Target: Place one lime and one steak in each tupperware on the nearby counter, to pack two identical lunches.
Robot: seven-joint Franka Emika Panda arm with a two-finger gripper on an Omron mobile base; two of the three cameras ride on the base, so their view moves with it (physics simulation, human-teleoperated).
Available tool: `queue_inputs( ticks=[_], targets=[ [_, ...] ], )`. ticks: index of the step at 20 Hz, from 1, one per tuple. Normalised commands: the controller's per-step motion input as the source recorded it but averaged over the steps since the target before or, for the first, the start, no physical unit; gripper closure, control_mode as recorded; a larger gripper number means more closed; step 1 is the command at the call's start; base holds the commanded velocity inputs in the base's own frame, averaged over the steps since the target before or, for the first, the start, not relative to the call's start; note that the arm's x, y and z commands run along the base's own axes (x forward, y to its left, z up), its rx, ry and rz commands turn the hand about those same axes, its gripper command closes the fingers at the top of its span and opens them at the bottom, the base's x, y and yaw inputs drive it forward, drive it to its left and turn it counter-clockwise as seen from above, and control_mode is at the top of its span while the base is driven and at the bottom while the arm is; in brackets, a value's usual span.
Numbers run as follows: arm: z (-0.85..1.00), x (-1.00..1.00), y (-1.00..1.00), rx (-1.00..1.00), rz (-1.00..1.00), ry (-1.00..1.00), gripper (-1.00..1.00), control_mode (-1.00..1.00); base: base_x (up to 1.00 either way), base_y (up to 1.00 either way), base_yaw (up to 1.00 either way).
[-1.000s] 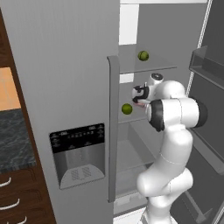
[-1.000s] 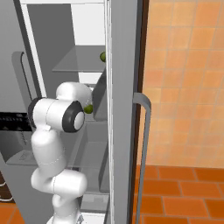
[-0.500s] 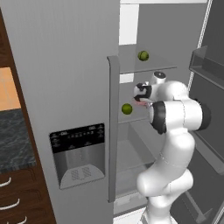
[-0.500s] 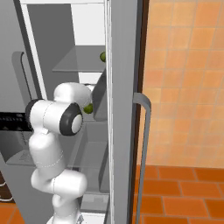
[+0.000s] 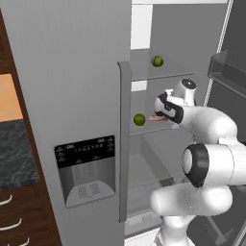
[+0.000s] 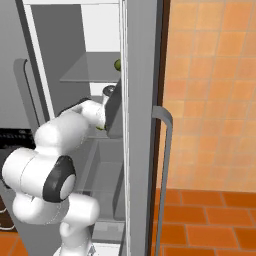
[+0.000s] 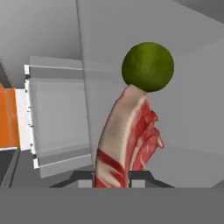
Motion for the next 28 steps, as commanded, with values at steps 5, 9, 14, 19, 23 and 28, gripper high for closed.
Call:
queue_inputs(
  ticks=[5,9,14,19,23,28],
  targets=[
    [0.82,-1.0,0.06,0.0,0.15,-0.08,1.0,-1.0,0.0,0.0,0.0],
    [0.81,-1.0,0.0,0.0,0.15,-0.11,1.0,-1.0,0.0,0.0,0.0],
    [0.63,-1.0,0.04,0.0,0.15,-0.12,1.0,-1.0,0.0,0.0,0.0],
    [0.34,-1.0,0.09,-0.02,0.14,-0.03,1.0,-1.0,0.0,0.0,0.0],
    [0.09,-1.0,0.2,-0.04,0.14,0.0,1.0,-1.0,0.0,0.0,0.0],
    [0.0,-0.2,0.04,-0.01,0.03,0.0,1.0,1.0,-0.79,0.38,0.14]
  ],
)
